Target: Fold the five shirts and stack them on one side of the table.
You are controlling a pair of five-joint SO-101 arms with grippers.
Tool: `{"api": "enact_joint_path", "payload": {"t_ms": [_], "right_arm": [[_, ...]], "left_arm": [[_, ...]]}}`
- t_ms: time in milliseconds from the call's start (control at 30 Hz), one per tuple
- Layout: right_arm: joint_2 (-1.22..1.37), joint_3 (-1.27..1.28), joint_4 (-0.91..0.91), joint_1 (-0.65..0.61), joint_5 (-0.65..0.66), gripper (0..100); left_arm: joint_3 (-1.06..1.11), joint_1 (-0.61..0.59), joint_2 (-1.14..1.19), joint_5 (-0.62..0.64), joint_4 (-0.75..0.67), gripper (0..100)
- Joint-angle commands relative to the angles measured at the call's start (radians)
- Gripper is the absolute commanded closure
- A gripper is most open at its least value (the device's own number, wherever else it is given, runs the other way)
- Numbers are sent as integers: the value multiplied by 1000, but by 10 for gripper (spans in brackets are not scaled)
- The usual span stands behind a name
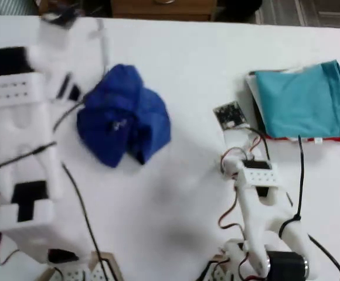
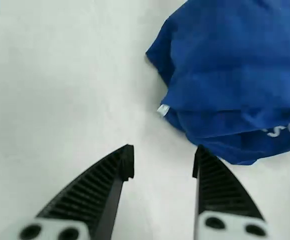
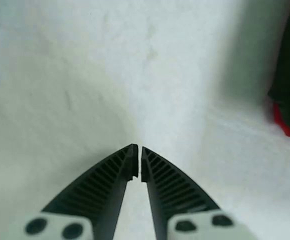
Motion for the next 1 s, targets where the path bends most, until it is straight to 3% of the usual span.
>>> {"api": "enact_joint_path", "payload": {"t_ms": [0, 200, 367, 667, 833, 967], "right_arm": [[5, -5, -18, 5, 5, 978], [5, -5, -18, 5, 5, 978], [5, -5, -18, 5, 5, 978], [5, -5, -18, 5, 5, 978], [5, -5, -18, 5, 5, 978], [5, -5, -19, 5, 5, 978]], "left_arm": [[168, -72, -60, -8, -81, 789], [418, -157, -60, 221, -330, 786], [513, -127, -60, 344, -465, 786], [539, 120, -71, 336, -522, 786], [538, 242, -63, 213, -503, 789], [532, 298, -60, 192, -529, 789]]}}
